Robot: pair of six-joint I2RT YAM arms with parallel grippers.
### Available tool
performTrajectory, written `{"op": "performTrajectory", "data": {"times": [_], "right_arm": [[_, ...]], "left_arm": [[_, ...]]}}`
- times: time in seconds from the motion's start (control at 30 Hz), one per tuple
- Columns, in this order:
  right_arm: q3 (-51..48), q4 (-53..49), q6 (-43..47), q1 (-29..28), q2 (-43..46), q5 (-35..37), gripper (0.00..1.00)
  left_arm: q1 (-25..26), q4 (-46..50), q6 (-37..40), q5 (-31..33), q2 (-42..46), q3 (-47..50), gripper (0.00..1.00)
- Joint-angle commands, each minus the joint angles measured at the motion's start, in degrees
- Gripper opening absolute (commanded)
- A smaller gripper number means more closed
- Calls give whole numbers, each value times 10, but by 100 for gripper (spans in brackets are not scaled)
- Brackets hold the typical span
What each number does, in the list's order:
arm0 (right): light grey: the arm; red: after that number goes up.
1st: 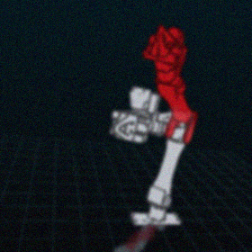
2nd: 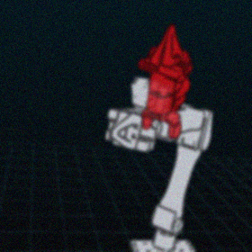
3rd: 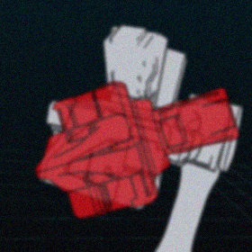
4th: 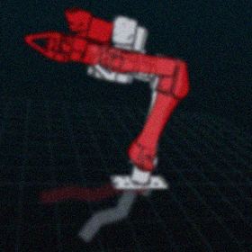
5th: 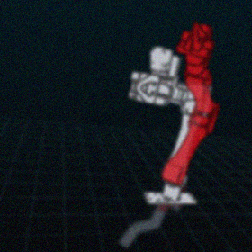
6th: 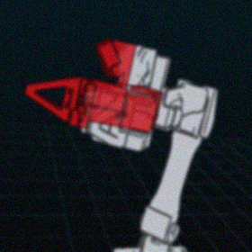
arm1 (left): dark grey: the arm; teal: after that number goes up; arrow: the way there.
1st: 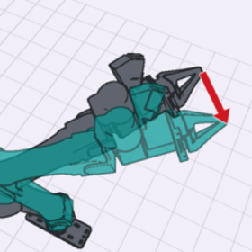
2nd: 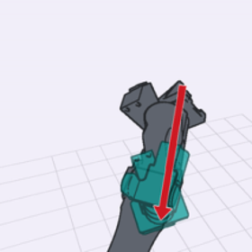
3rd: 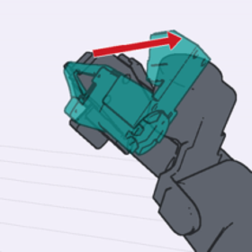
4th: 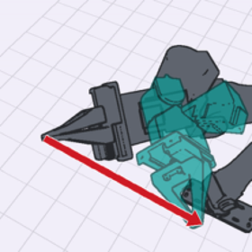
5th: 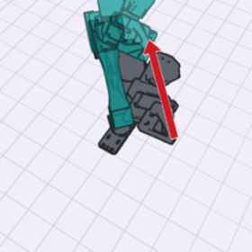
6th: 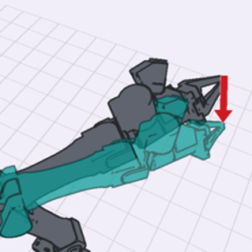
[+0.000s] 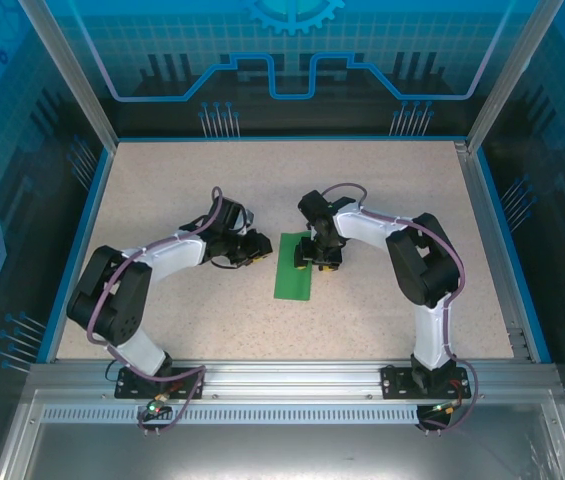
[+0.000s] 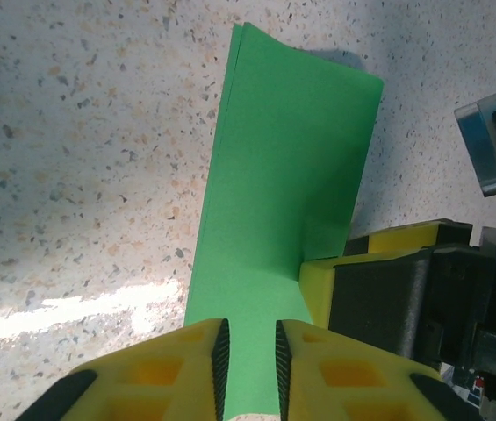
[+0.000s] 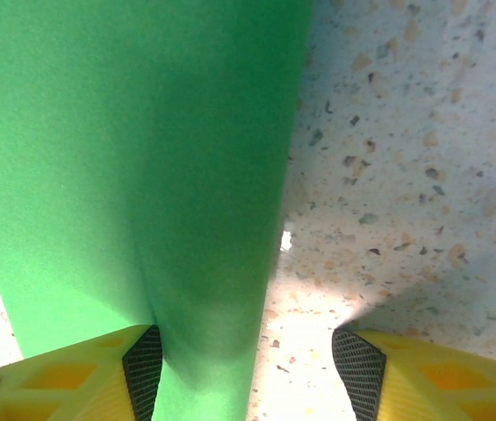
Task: Fold a paper plane with a square sheet of paper (pick it up from the middle)
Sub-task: Hold the square sheet of paper at the center of the table.
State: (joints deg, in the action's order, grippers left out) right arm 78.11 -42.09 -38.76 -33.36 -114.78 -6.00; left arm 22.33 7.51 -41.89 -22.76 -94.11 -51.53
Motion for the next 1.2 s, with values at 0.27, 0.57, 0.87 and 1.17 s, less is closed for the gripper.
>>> {"op": "performTrajectory", "data": {"times": [0.27, 0.57, 0.87, 1.17], "right_arm": [[-30, 24, -1, -10, -52, 9, 61], [-34, 26, -1, -10, -56, 10, 61], [-36, 28, -1, -10, -59, 8, 61], [-24, 25, 0, -10, -53, 8, 62]], "left_arm": [[32, -43, -31, -36, -67, -21, 0], [47, -44, -28, -32, -107, -44, 0], [54, -33, -16, -14, -136, -52, 0], [60, -2, 5, 27, -150, -44, 0]]}}
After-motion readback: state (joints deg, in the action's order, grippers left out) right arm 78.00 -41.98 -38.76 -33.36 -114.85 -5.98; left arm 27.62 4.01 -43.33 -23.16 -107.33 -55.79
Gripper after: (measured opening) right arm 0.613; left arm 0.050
